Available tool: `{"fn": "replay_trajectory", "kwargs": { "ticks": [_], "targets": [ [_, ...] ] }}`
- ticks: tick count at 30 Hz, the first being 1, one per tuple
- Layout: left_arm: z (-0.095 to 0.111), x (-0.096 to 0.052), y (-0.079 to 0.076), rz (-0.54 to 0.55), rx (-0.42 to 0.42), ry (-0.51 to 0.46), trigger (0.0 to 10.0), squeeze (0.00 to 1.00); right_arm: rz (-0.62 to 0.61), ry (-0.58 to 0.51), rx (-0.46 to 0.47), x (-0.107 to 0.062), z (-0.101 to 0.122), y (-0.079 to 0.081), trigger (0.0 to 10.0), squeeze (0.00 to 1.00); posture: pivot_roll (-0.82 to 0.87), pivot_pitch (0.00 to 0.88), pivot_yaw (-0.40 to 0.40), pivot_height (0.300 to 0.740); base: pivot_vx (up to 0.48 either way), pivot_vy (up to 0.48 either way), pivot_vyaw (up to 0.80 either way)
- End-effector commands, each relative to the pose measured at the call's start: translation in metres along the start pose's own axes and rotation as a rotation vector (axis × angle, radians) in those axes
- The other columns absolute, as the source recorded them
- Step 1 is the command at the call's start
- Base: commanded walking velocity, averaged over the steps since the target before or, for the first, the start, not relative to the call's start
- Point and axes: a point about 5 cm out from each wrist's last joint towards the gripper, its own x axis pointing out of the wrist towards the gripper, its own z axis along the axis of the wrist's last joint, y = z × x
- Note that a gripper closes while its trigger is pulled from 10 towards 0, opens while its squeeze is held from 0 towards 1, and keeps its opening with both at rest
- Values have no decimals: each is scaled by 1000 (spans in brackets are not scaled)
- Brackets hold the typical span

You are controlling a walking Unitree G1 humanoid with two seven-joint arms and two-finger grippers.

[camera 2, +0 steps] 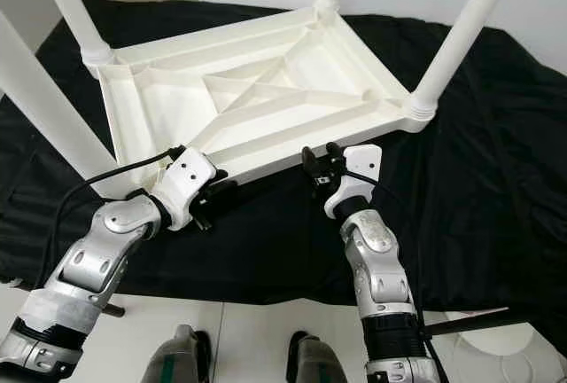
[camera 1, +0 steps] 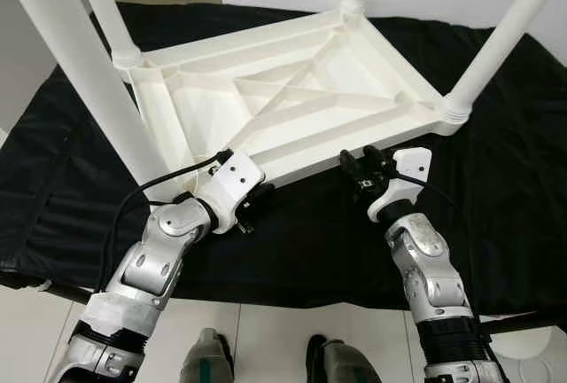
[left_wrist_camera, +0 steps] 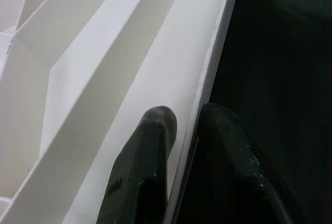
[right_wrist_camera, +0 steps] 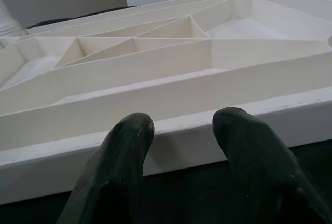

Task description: Building children table

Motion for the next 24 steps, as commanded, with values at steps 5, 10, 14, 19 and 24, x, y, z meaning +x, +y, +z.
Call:
{"fn": "replay_trajectory", "kwargs": {
  "ticks": [5,10,14,19,24],
  "targets": [
    [17,-7,3,13,20,-117,10000,0,-1,21,6,-5,-6,3,10000,0,34,127,24,740,0,0,0],
    [17,-19,0,12,-36,-154,10000,1000,17,29,11,-5,-8,7,10000,0,46,123,17,740,0,0,0],
    [22,-26,0,43,-26,-183,10000,1000,25,30,12,-4,-8,8,10000,0,46,123,17,740,0,0,0],
    [25,-37,-3,67,-3,-193,10000,0,29,30,14,-4,-8,9,10000,0,63,134,12,740,0,0,0],
    [29,-54,-7,127,-13,-248,10000,0,38,32,23,-2,-10,12,10000,0,89,143,3,740,0,0,0]
  ]
}}
